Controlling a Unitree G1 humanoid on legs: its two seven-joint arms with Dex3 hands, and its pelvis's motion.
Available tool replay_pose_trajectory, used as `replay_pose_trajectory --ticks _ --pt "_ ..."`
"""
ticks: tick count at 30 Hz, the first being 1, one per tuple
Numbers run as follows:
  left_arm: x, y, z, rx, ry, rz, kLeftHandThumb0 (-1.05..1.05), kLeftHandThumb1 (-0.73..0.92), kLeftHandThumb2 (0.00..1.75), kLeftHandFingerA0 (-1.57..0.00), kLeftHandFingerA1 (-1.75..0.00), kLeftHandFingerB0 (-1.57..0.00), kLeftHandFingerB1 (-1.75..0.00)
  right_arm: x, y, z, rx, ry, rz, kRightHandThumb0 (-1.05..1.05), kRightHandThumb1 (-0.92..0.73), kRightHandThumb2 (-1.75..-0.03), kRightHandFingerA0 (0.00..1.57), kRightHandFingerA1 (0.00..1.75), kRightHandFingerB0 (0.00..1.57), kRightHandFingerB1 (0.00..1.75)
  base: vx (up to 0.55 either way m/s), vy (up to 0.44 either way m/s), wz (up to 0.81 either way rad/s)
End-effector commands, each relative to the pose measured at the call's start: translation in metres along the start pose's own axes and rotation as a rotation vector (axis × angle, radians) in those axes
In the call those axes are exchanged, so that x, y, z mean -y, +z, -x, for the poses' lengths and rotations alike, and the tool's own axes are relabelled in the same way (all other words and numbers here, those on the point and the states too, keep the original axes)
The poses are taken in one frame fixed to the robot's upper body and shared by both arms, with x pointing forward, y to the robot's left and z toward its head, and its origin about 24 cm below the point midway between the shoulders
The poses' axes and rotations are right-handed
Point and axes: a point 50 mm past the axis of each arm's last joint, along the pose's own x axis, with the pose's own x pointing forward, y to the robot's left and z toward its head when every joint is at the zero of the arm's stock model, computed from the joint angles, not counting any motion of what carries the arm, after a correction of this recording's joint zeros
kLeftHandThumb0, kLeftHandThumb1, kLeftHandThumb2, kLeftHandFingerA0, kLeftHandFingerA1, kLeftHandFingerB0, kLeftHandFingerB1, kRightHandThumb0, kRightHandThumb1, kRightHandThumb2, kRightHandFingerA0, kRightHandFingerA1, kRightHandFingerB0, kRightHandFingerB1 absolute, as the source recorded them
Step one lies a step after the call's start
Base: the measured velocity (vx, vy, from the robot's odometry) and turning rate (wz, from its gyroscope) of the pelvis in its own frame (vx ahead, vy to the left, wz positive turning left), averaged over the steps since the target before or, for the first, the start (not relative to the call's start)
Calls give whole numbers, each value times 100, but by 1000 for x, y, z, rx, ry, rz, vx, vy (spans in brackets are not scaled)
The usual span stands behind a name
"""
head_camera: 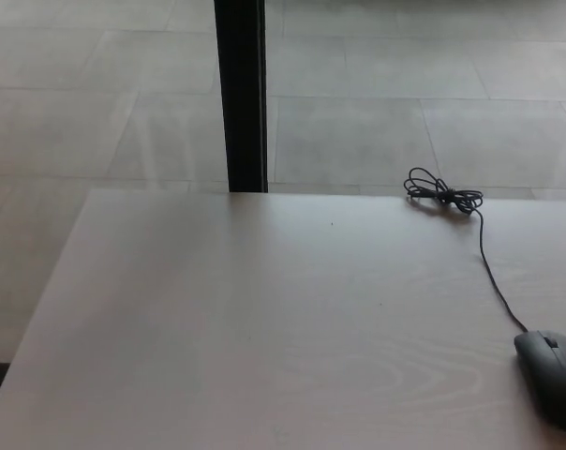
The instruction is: The robot uses its right fingers to click on the left button of the black mouse placed on the table.
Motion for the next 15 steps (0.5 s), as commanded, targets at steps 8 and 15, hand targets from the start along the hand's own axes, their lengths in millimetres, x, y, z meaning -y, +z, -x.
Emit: replay_pose_trajectory --ticks 8,15 --pt "-28 19 -4 91 152 303 -53 56 57 -82 -57 -76 -55 70 43 -5 -9 -413 -402 -23 -67 -59 76 73 41 44 0 0 0" --pt "-28 20 -3 107 147 317 -55 61 59 -77 -55 -69 -53 95 59 -12 -66 -493 -411 -21 -63 -61 81 156 73 98 0 0 0"
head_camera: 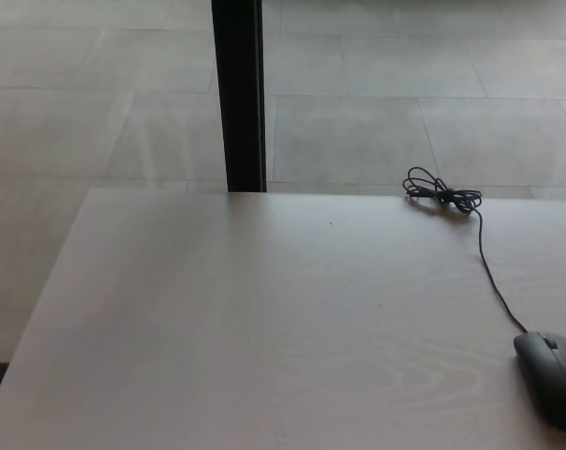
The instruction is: The robot uses its right fingers to click on the left button of the black mouse placed on the table.
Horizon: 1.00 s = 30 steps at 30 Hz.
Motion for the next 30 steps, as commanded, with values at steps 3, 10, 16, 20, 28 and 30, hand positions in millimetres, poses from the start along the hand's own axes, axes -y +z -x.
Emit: replay_pose_trajectory --ticks 3,10,16,20,28,30 --pt "-4 13 -2 67 29 46 -54 63 59 -79 -55 -71 -53 16 14 -13 -150 -156 -74 -20 -63 -61 80 159 72 98 0 0 0" --pt "-6 14 0 97 15 20 -56 65 59 -75 -56 -68 -53 -8 71 -13 47 -29 -250 -17 -67 -59 78 107 32 41 0 0 0" --pt "-5 16 -1 104 7 38 -56 64 60 -75 -56 -64 -50 -58 130 18 339 167 -97 -22 -69 -61 83 166 40 37 0 0 0" --pt "-4 16 -2 87 19 70 -53 62 59 -77 -55 -68 -52 -102 147 52 632 271 18 -29 -65 -59 70 49 46 34 0 0 0" --pt "-3 16 -1 102 5 50 -55 63 59 -77 -57 -72 -54 -147 148 89 944 461 413 -44 -65 -58 49 50 41 36 0 0 0" --pt "-3 16 -2 92 6 52 -54 64 60 -76 -56 -70 -54 -155 140 93 974 519 501 -56 -67 -60 52 55 42 38 0 0 0"
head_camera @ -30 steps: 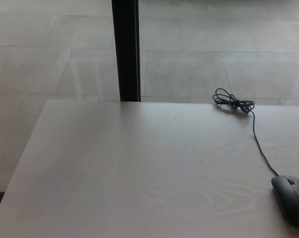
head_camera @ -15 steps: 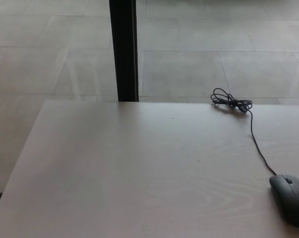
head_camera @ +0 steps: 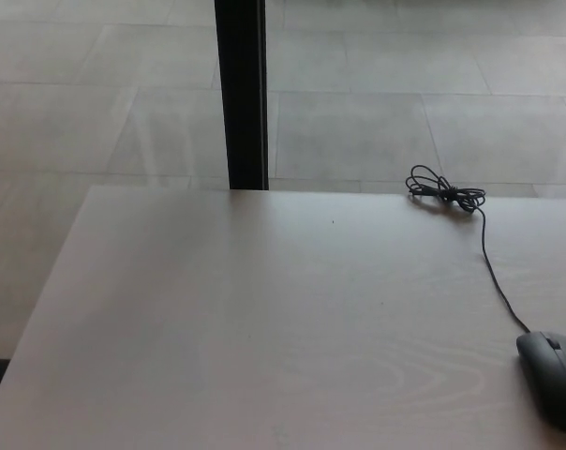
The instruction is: The robot uses its right fingers to click on the left button of the black mouse placed on the table.
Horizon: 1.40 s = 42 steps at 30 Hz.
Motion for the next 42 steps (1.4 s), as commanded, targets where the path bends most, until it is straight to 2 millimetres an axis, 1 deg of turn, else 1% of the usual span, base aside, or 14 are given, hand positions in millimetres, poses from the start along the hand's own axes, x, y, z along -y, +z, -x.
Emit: replay_pose_trajectory --ticks 1,4,7,9,10,11,12,16,17,19,36,38,39,42 --pt "-2 11 -2 44 -8 -13 -56 66 60 -73 -56 -66 -52 -41 30 15 394 260 450 -63 -70 -61 54 58 43 36 0 0 0" --pt "-1 13 -3 44 -11 -9 -56 65 60 -78 -55 -69 -53 -56 20 23 421 329 526 -78 -75 -69 108 164 41 39 0 0 0" --pt "0 13 -2 62 -22 0 -59 65 59 -75 -56 -67 -51 -63 14 25 444 371 593 -87 -83 -73 102 174 39 38 0 0 0" --pt "1 15 -3 69 -21 -12 -59 66 60 -75 -56 -65 -51 -68 7 28 457 404 649 -85 -70 -117 132 154 34 53 0 0 0" --pt "1 15 -2 74 -31 -11 -58 68 60 -71 -57 -65 -51 -69 4 29 466 413 669 -93 -92 -73 91 172 38 36 0 0 0" --pt "1 15 -2 76 -31 -11 -60 67 60 -74 -57 -67 -51 -70 1 30 470 429 703 -94 -75 -119 57 65 31 46 0 0 0" --pt "1 15 -2 76 -27 -17 -60 68 60 -73 -56 -66 -50 -72 -3 31 473 447 749 -99 -92 -74 62 54 40 34 0 0 0" --pt "1 16 -2 74 -28 -32 -61 69 60 -72 -56 -65 -50 -75 -8 34 468 482 790 -102 -77 -119 65 67 36 47 0 0 0" --pt "0 15 -3 67 -19 -13 -61 68 60 -75 -55 -68 -50 -77 -12 35 473 514 845 -99 -92 -75 60 52 37 34 0 0 0" --pt "1 16 -3 67 -21 -5 -60 68 60 -75 -55 -67 -51 -79 -13 36 462 532 870 -94 -73 -118 52 65 28 44 0 0 0" --pt "1 15 -3 59 -24 -15 -60 69 61 -77 -56 -70 -51 -94 -51 55 569 710 1237 -86 -92 -68 40 44 40 33 0 0 0" --pt "1 16 -3 62 -21 -25 -61 69 61 -78 -56 -71 -51 -96 -54 58 583 727 1258 -85 -75 -117 36 56 26 44 0 0 0" --pt "1 15 -3 60 -24 -24 -61 70 61 -79 -56 -70 -51 -97 -55 59 582 728 1262 -86 -91 -68 41 43 41 33 0 0 0" --pt "2 15 -3 57 -28 -24 -59 72 62 -78 -55 -68 -50 -101 -56 62 566 746 1277 -90 -77 -117 32 53 31 45 0 0 0"
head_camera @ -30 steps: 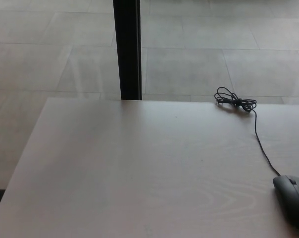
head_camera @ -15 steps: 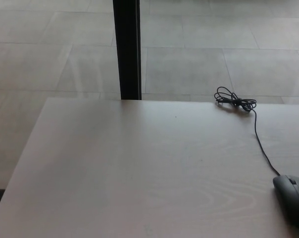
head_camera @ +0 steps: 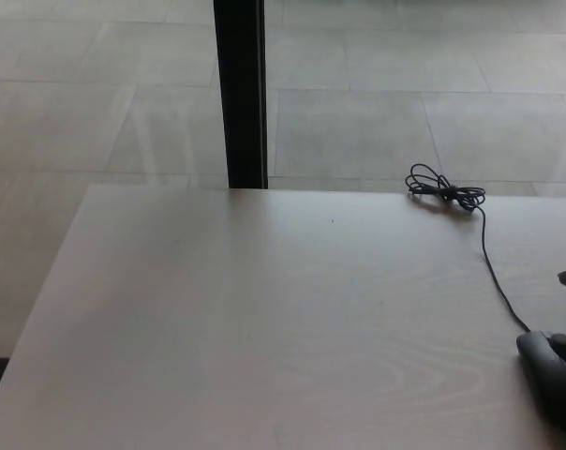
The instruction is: The robot uses its right fingers to click on the left button of the black mouse placed on the table.
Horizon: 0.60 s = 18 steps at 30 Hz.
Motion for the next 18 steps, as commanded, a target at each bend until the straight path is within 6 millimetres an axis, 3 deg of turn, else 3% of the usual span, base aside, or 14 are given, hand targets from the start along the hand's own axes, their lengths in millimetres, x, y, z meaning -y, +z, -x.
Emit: replay_pose_trajectory --ticks 1,3,4,5,6,7,8,11,13,14,15,16,17,18 --pt "-4 13 -3 47 1 14 -59 71 62 -80 -55 -69 -51 -12 1 5 89 98 263 -89 -77 -117 33 53 32 45 0 0 0" --pt "-4 13 -3 46 4 11 -61 71 62 -79 -55 -68 -50 -14 0 5 89 102 268 -88 -76 -116 33 52 31 45 0 0 0" --pt "-4 13 -3 47 2 9 -61 72 62 -79 -56 -67 -50 -15 0 5 91 105 274 -85 -90 -68 40 43 42 33 0 0 0" --pt "-5 13 -2 52 -2 8 -62 74 62 -76 -56 -64 -49 -18 -2 6 92 107 278 -91 -70 -93 37 51 39 42 0 0 0" --pt "-5 14 -2 54 -2 8 -62 74 62 -76 -56 -64 -49 -21 -3 6 89 106 276 -91 -70 -93 37 51 39 42 0 0 0" --pt "-5 14 -2 52 -3 3 -63 74 63 -75 -56 -61 -48 -22 -4 6 86 110 278 -85 -89 -67 42 44 43 34 0 0 0" --pt "-5 14 -2 54 -6 3 -63 74 62 -74 -56 -63 -49 -22 -4 5 86 107 276 -91 -71 -92 38 50 40 43 0 0 0" --pt "-5 15 -3 56 -10 8 -63 74 62 -74 -55 -64 -49 -23 -4 4 85 107 271 -85 -89 -68 43 45 43 33 0 0 0" --pt "-5 15 -3 56 -8 6 -62 75 62 -75 -56 -65 -49 -24 -3 3 99 99 295 -84 -90 -68 43 44 44 34 0 0 0" --pt "-5 15 -2 58 -13 2 -63 75 63 -75 -57 -66 -50 -25 -3 3 101 94 292 -90 -70 -93 39 51 41 43 0 0 0" --pt "-5 15 -3 57 -14 4 -63 76 63 -76 -57 -66 -50 -25 -3 3 103 94 293 -83 -88 -67 44 46 44 33 0 0 0" --pt "-5 15 -3 57 -20 11 -62 76 63 -74 -57 -63 -49 -25 -3 3 101 100 302 -84 -90 -67 42 45 44 34 0 0 0" --pt "-5 15 -2 61 -16 11 -62 75 62 -76 -57 -63 -49 -26 -4 4 101 101 301 -90 -71 -93 38 52 40 43 0 0 0" --pt "-5 15 -2 61 -13 9 -64 75 62 -75 -56 -65 -49 -26 -4 4 98 106 307 -85 -90 -69 42 45 43 33 0 0 0"
